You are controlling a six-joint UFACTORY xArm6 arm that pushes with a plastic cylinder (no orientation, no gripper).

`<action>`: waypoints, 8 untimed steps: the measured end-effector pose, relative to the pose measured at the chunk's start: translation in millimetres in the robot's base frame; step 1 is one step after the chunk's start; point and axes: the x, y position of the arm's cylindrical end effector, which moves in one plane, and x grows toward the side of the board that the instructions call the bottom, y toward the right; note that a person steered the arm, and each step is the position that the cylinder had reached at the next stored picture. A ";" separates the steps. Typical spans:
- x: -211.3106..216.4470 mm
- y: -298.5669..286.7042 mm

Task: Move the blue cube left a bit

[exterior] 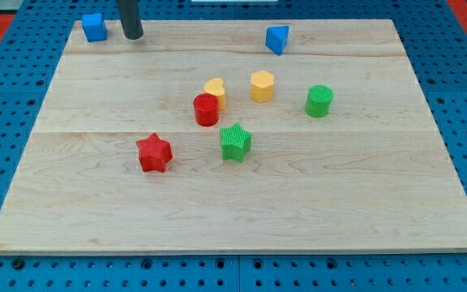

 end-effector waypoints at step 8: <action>-17.1 -15.3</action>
